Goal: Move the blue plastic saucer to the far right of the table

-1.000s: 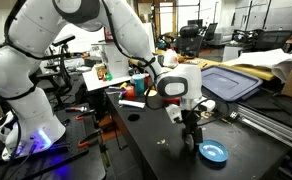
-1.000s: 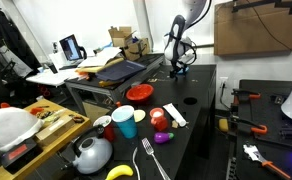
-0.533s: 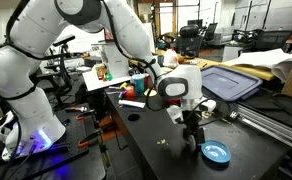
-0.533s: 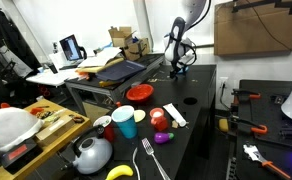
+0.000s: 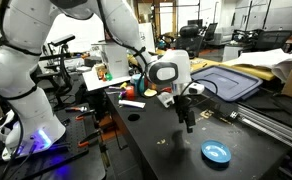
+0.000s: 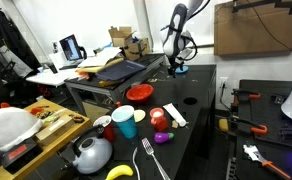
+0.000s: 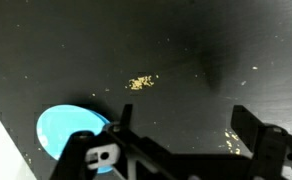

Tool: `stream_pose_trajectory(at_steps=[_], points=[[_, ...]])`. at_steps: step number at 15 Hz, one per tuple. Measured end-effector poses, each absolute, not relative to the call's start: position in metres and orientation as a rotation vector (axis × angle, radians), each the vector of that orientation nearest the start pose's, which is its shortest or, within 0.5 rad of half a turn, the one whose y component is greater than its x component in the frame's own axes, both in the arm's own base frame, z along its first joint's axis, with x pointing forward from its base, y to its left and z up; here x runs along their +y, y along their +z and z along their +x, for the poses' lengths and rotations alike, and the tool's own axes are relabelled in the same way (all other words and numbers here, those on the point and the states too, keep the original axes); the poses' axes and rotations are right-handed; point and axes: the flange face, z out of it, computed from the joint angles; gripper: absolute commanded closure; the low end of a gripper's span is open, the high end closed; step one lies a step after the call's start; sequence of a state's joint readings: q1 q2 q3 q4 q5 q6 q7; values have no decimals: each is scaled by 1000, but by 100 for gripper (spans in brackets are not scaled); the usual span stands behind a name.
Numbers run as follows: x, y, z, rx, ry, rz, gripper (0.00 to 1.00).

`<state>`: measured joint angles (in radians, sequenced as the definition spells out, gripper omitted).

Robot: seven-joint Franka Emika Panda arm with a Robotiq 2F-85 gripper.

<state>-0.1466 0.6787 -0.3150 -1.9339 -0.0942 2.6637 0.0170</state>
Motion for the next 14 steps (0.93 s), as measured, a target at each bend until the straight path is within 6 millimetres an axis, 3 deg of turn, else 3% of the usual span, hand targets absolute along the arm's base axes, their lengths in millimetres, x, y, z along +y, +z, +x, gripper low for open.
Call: stream_pose_trajectory(at_steps=[14], points=[[-160,251,584,268,51,-3383,0]])
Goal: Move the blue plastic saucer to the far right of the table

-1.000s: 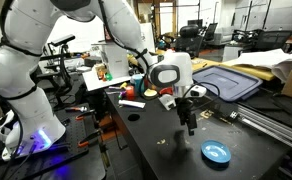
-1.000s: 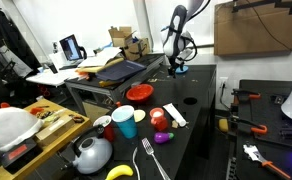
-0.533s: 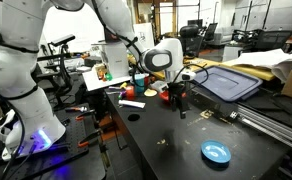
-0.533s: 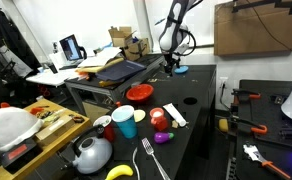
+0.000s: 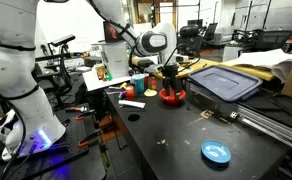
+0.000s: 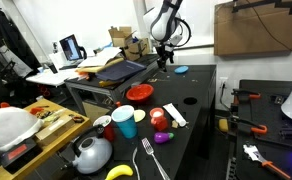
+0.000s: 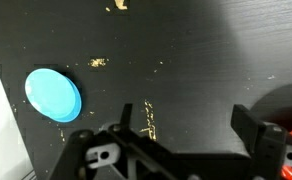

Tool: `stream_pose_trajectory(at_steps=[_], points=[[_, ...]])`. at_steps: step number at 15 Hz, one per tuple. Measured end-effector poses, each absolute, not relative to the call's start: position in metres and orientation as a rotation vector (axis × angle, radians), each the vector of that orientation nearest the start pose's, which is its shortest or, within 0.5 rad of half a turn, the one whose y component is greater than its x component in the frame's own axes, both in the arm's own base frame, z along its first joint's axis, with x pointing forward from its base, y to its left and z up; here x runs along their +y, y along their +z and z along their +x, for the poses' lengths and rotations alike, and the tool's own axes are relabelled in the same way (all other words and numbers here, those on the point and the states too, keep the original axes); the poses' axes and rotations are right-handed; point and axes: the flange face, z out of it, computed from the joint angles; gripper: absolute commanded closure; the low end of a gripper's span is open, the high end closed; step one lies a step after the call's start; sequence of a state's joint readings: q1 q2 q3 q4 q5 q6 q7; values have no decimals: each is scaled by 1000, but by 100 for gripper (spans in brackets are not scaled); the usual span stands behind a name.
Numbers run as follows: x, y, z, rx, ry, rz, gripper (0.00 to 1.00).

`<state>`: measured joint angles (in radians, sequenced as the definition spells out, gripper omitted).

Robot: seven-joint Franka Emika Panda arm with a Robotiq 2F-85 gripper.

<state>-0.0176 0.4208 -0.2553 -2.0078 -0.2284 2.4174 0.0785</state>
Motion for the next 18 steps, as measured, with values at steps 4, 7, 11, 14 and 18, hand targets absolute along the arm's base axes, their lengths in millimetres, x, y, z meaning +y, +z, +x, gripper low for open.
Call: stream_pose_trajectory(at_steps=[4,7,11,14,18], points=[[-125,270,589,210,78,-3390,0],[-103,274,590,196,115,-3390,0],[-89,277,592,186,158,-3388,0],[-85,282,594,184,194,-3389,0],[-81,294,598,183,233,-3395,0]])
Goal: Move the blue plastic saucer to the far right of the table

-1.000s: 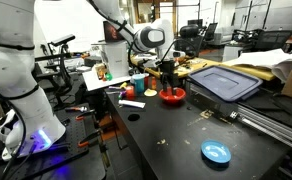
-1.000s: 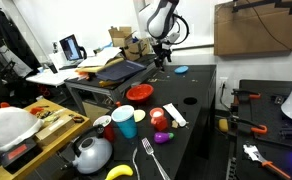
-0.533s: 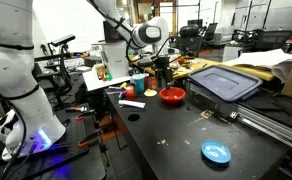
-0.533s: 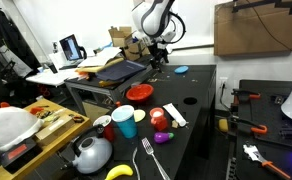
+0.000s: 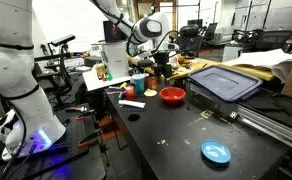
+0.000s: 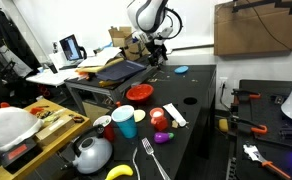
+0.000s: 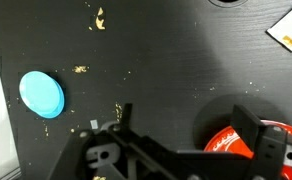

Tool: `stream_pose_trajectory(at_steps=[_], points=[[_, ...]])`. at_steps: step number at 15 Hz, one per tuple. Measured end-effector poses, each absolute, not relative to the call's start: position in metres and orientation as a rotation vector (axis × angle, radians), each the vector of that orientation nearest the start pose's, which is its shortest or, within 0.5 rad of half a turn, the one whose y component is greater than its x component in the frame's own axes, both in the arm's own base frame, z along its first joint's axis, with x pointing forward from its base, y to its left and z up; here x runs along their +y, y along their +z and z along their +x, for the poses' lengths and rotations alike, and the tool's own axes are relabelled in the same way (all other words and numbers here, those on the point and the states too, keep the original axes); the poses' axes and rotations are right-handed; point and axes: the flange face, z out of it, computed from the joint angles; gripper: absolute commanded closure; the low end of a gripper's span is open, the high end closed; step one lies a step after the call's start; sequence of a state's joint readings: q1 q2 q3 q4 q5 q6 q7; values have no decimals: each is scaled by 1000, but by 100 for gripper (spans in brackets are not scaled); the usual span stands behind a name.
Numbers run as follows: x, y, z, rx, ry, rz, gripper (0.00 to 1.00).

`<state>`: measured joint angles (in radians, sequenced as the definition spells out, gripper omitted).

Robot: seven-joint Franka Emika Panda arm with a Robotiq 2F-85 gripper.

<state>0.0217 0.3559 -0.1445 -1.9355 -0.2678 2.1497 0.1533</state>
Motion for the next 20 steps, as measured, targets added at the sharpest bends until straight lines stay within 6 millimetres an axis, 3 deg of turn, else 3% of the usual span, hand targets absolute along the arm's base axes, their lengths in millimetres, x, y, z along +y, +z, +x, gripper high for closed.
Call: stream_pose_trajectory(at_steps=[20], points=[[-39,339,595,127,327,-3440,0]])
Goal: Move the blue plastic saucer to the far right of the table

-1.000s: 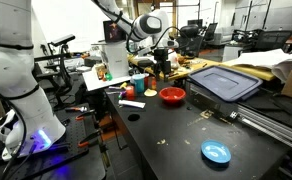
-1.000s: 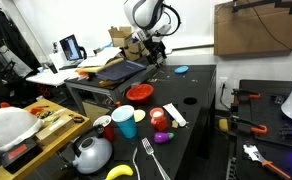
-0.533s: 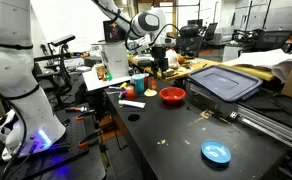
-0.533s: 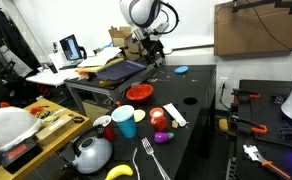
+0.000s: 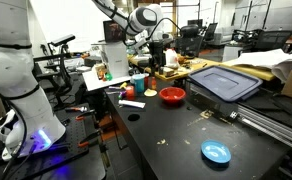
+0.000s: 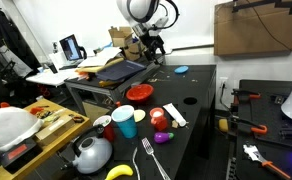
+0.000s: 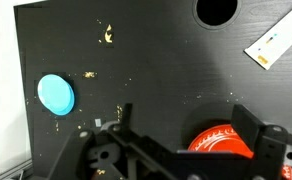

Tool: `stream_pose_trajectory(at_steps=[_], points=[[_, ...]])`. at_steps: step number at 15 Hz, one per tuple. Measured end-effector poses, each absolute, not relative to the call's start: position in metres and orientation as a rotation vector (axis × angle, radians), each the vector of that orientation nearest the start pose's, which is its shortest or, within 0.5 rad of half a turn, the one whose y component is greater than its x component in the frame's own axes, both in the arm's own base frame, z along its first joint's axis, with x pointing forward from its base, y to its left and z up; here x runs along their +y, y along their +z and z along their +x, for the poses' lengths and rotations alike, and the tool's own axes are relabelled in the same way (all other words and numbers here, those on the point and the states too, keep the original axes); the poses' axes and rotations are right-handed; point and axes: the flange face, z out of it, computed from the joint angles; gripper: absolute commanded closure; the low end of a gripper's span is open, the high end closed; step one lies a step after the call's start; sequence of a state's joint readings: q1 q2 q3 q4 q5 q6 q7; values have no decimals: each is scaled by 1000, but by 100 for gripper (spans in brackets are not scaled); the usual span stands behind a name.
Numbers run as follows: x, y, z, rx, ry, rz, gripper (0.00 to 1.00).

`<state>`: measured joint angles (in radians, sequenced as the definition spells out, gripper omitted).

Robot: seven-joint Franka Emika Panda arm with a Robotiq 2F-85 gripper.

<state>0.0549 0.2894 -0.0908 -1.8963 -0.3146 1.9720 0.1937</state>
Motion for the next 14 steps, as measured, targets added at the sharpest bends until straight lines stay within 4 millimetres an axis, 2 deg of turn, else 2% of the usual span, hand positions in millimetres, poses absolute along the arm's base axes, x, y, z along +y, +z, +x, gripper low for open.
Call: stream_pose_trajectory(at_steps=[5,11,14], points=[[-35,372,593,128,236,-3431,0],[-35,420,586,60,123,-3338,0],[-34,420,586,57,121,-3338,0]])
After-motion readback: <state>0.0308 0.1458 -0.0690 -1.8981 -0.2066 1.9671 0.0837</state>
